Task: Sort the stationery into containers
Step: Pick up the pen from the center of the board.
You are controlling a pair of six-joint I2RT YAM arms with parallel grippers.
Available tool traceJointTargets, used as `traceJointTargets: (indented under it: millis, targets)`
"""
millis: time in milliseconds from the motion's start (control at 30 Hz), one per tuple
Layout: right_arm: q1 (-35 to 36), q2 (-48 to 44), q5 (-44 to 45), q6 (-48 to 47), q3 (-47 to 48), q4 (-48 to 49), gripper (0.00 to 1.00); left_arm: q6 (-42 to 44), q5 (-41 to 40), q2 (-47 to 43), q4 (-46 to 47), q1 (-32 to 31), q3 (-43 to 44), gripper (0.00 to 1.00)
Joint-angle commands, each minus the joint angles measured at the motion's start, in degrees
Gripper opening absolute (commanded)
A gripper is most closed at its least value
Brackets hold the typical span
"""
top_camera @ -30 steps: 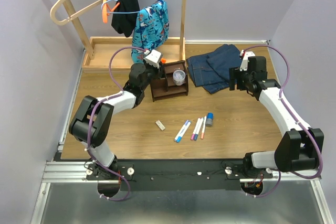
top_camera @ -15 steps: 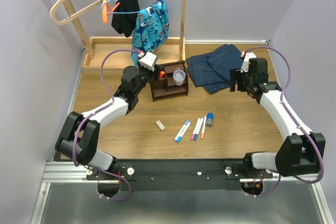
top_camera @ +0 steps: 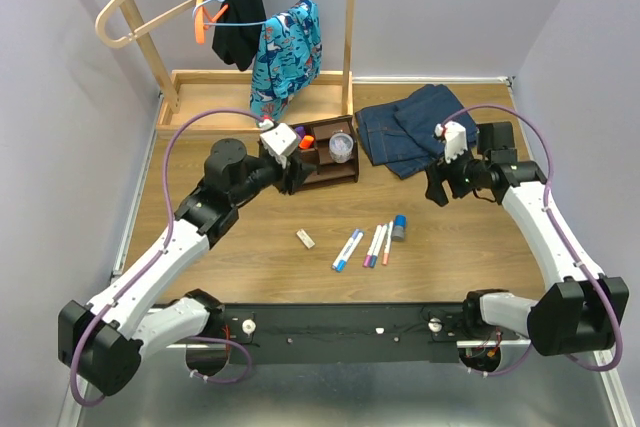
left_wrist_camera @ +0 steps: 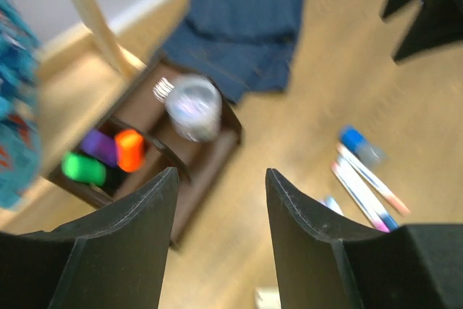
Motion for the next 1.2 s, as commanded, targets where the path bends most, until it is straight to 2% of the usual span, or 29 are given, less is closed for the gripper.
traceJointTargets:
  millis: [0, 100, 233, 333, 433, 533, 733, 867, 1000, 1167]
  targets:
    - [1.13, -1.05, -9.79, -11.20, 0.31, -9.20, 0.82, 2.23, 4.61, -0.65, -23.65, -4.33, 2.26, 0.60]
    - [6.22, -2.02, -9.20, -19.80, 0.14, -9.21, 0.80, 3.21, 4.62, -0.12, -29.90, -6.10, 3.23, 0.60]
    - [16.92, 0.96, -8.75, -30.63, 0.31, -7.71, 0.79, 3.38, -4.42, 1.55, -35.52, -5.49, 5.06, 0.62]
    - [24.83, 6.58, -7.18, -38.28, 1.19, -7.10, 0.79, 6.10, -5.41, 2.87, -39.39, -1.81, 6.91, 0.63]
    - [29.85, 12.20, -5.51, -45.49, 1.19, -4.99, 0.76, 7.33, -7.24, 2.52, -40.28, 1.89, 6.48, 0.63]
    - [32.15, 16.25, -5.15, -51.73, 0.49, -2.71, 0.75, 7.52, -9.53, 0.94, -39.06, 6.10, 5.61, 0.64]
    - [35.41, 20.91, -5.76, -56.13, 0.14, 0.29, 0.68, 6.81, -9.10, -1.87, -38.26, 18.31, 7.61, 0.64]
    - [36.90, 21.36, -5.06, -57.81, -0.56, 0.99, 0.64, 4.71, -7.17, -3.19, -38.35, 23.06, 9.46, 0.65]
    - [37.87, 21.01, -4.80, -61.32, -2.23, 0.38, 0.54, 2.68, -4.97, -4.42, -37.56, 26.23, 8.77, 0.65]
    - [38.93, 21.01, -5.76, -64.57, -2.06, -3.31, 0.49, 2.41, -4.61, -4.78, -36.95, 28.26, 7.71, 0.65]
